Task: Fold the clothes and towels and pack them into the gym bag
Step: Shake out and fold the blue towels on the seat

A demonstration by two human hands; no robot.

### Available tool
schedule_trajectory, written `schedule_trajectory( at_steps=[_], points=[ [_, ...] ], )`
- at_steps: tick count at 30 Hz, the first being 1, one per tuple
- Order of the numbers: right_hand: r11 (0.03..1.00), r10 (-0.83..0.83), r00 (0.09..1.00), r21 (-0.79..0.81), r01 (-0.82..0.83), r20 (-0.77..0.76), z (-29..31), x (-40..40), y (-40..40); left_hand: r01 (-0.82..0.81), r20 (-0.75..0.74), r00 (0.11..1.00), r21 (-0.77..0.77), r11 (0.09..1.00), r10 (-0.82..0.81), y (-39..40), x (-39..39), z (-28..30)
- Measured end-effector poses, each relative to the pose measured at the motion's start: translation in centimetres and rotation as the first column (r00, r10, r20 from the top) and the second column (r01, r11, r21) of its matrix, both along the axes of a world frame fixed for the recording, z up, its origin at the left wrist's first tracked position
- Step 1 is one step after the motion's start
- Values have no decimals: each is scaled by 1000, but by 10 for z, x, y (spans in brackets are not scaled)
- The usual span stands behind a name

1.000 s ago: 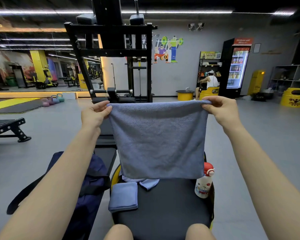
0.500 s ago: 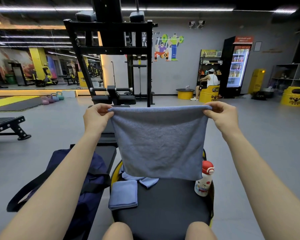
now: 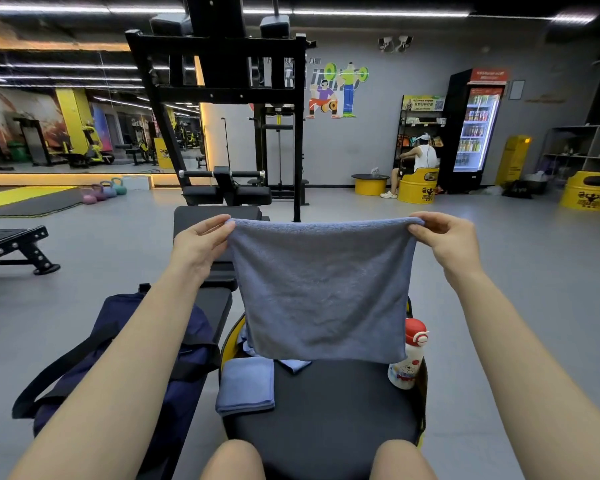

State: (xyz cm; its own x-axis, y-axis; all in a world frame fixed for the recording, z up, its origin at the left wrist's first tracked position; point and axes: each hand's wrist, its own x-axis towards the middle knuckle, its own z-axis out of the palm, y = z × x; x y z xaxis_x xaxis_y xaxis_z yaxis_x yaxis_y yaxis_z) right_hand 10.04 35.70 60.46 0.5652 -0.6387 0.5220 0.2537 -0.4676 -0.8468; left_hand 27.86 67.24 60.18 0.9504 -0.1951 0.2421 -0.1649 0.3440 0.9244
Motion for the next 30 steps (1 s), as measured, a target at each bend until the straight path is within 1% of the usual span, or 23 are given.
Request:
schedule_trajectory(
  at_steps=[3,7,10,15,17,21,23,26,30],
  points=[
    [1000,12,1000,2,-12,4,-1,0,0,-135,70,989,74,988,130,-1,4,-4],
    [1000,-7,1000,-22,7,-10,-2,0,0,-299,247,938,216,930,244,-1,3,-5],
    [997,-59,998,-53,58,-26,-5,1,-1,-374,341,900,280,884,272,-1,1,-3],
    [984,-161,987,-83,160,-2,-8,2,2,-452,425,856,337,826,295,-2,0,-4],
    [985,-158,987,-70,158,-3,-8,2,3,-431,419,866,353,830,272,-1,4,-7],
    [997,-70,996,-45,67,-62,-13,2,5,-250,307,941,346,904,143,-1,4,-13],
    [999,-40,996,-16,39,-75,-16,0,8,-194,269,957,328,925,105,-2,0,-19],
    [1000,1,998,24,0,-63,-24,-5,12,-174,262,961,313,934,91,-2,-8,-29],
    [997,36,995,66,-29,-97,-36,-14,8,-153,257,963,299,942,75,2,-16,-42]
  ],
)
